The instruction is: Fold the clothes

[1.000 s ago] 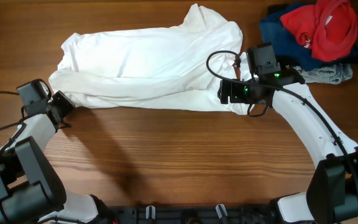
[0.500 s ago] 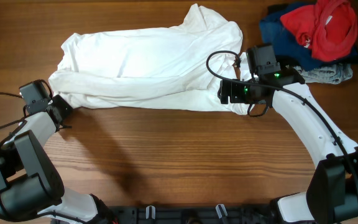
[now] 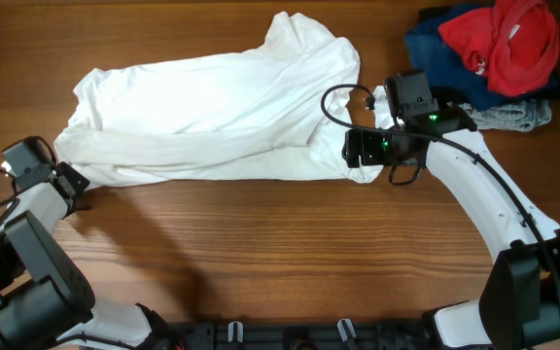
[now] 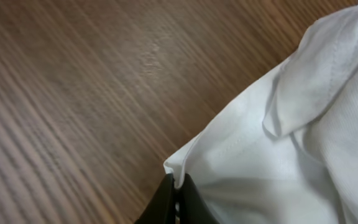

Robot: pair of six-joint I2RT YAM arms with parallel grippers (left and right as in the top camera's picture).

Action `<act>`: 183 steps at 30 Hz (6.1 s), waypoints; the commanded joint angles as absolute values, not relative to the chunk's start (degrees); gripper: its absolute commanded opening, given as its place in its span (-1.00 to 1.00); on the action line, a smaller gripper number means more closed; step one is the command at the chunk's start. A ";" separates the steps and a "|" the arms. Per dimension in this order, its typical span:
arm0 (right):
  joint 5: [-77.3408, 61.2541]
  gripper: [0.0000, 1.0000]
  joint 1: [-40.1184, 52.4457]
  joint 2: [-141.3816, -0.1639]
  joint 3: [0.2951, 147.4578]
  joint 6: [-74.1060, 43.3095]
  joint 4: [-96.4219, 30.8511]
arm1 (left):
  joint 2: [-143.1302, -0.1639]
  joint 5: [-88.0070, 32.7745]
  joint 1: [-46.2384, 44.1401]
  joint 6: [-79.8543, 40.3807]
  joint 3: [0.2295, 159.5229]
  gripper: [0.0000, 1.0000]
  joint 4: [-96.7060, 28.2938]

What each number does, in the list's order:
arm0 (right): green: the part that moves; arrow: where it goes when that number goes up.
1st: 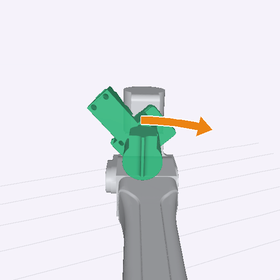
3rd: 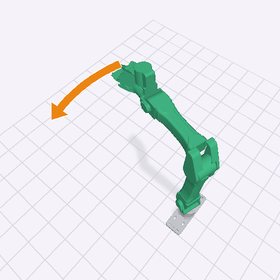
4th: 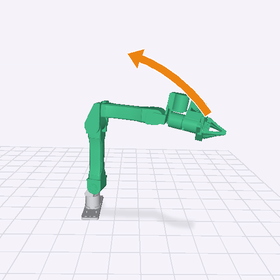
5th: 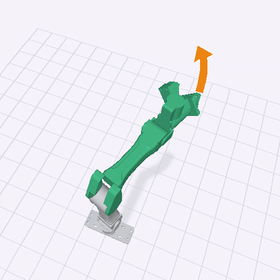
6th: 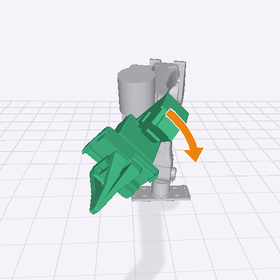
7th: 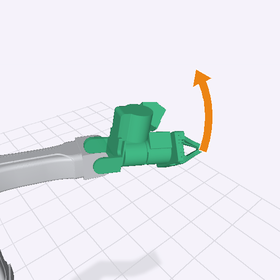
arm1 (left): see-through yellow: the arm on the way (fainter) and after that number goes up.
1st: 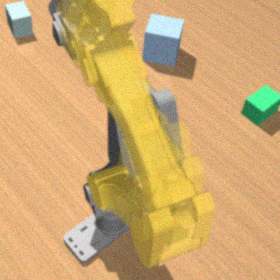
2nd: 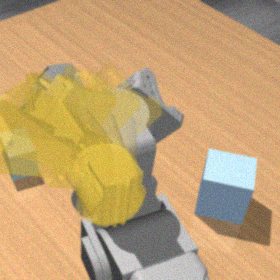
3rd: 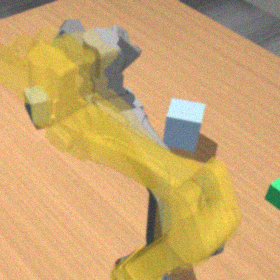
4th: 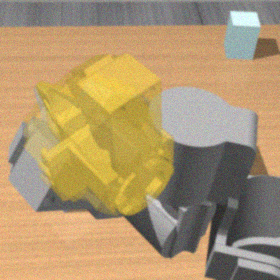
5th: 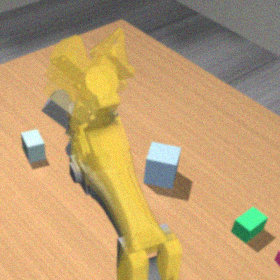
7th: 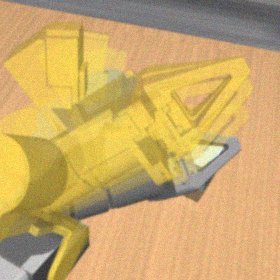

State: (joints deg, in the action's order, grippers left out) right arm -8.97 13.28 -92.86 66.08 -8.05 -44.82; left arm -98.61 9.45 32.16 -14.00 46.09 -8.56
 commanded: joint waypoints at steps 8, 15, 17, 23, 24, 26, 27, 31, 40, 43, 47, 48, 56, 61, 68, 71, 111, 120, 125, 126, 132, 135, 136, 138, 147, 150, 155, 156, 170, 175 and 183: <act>-10.63 0.08 13.06 -103.94 65.87 -3.99 -41.12 | -96.31 8.97 32.53 -13.91 46.06 -0.92 -8.64; -12.78 -0.67 13.06 -106.65 65.87 -2.98 -36.40 | -96.31 8.43 32.53 -13.93 46.06 -0.92 -8.67; -12.75 -0.85 13.06 -106.67 65.87 -2.96 -35.46 | -96.31 8.43 32.53 -13.93 46.04 -0.92 -8.86; -9.50 -0.91 12.62 -106.67 65.89 -3.01 -31.42 | -96.31 8.43 32.53 -13.91 46.04 -0.92 -10.37; -9.17 -0.91 12.27 -106.67 65.89 -3.01 -30.68 | -96.31 8.45 32.53 -13.91 46.04 -0.92 -10.63; -7.84 -0.91 11.09 -106.67 65.89 -2.98 -29.80 | -96.33 8.47 32.53 -13.91 46.04 -0.92 -11.44; -7.11 -0.91 10.37 -106.67 65.89 -2.94 -29.85 | -96.33 8.47 32.53 -13.89 46.04 -0.92 -11.64; -6.42 -0.91 7.03 -106.67 65.89 -1.43 -30.02 | -96.33 8.67 32.53 -13.91 46.04 -0.92 -11.60; -12.21 0.53 5.87 -106.48 67.37 -0.19 -29.43 | -96.33 8.64 32.53 -13.89 46.04 -0.57 -11.60; -15.05 0.55 5.89 -105.47 71.57 -0.10 -32.62 | -96.09 8.25 32.53 -13.93 46.22 0.23 -11.66; -16.01 0.50 7.40 -104.51 79.46 0.73 -39.13 | -92.36 4.86 32.47 -13.91 46.72 0.53 -14.11; -15.99 0.46 8.51 -104.51 80.99 1.10 -40.53 | -90.54 4.29 32.47 -13.89 46.87 0.56 -15.27; -15.99 0.30 16.14 -106.98 81.25 -3.01 -41.21 | -81.62 -9.45 32.14 -13.82 46.89 0.68 -21.37; -15.40 0.30 19.27 -108.99 81.25 -3.01 -40.93 | -83.18 -11.09 26.98 -12.01 46.89 0.69 -21.04; -14.70 0.33 20.80 -113.38 81.25 -3.62 -39.46 | -83.81 -10.83 19.20 -10.44 46.89 0.75 -17.96; -14.70 0.37 20.84 -114.93 81.25 -3.79 -38.28 | -83.81 -10.87 18.15 -10.48 46.89 0.79 -17.63; -0.91 0.71 21.23 -121.54 80.88 -17.15 -50.09 | -84.55 -10.90 18.09 -10.70 46.89 1.00 -17.82; -0.82 0.86 18.46 -121.43 80.88 -19.70 -62.92 | -84.55 -10.87 18.11 -10.66 46.89 1.00 -20.38; -0.84 0.88 18.13 -119.74 80.88 -19.75 -66.92 | -84.55 -10.85 18.11 -10.66 46.89 1.00 -22.61; -0.84 0.89 18.13 -119.04 80.88 -19.77 -67.57 | -84.55 -10.85 18.11 -10.61 46.89 1.00 -23.22; -1.96 0.97 18.13 -108.62 81.01 -17.45 -69.91 | -84.09 -11.11 18.11 -9.13 47.13 1.00 -24.51; -6.52 0.99 18.13 -102.17 82.91 -8.93 -70.13 | -83.20 -19.33 18.11 -7.25 50.50 0.97 -26.26; -6.94 0.99 18.13 -100.84 84.51 -7.16 -70.41 | -83.22 -22.57 18.11 -7.20 52.71 0.96 -27.68; -6.87 0.99 18.13 -100.09 89.30 -4.01 -69.80 | -83.37 -27.22 17.45 -6.15 59.66 1.00 -30.98; -5.58 0.99 18.09 -101.93 95.79 0.47 -49.82 | -95.15 -11.92 11.18 -2.90 83.05 1.00 -31.14; -5.61 0.99 18.09 -102.80 95.77 1.54 -47.29 | -102.87 -7.90 11.14 -1.56 87.94 1.00 -30.17; -5.61 0.99 18.09 -104.68 95.66 2.94 -47.09 | -113.86 -2.26 11.14 4.19 92.38 1.00 -27.51; -5.61 0.99 18.09 -105.36 95.61 3.05 -47.13 | -115.42 -0.51 11.14 5.74 92.38 1.00 -26.57; -6.04 0.99 18.11 -111.13 95.18 3.90 -45.56 | -127.13 2.87 15.90 10.37 92.38 0.99 -18.65; -6.04 0.99 18.11 -111.13 95.18 2.81 -44.69 | -128.64 0.51 15.77 10.33 92.38 0.88 -15.27; -6.02 0.99 18.13 -111.13 95.18 2.39 -44.56 | -132.07 -3.16 15.55 10.28 92.36 0.81 -14.55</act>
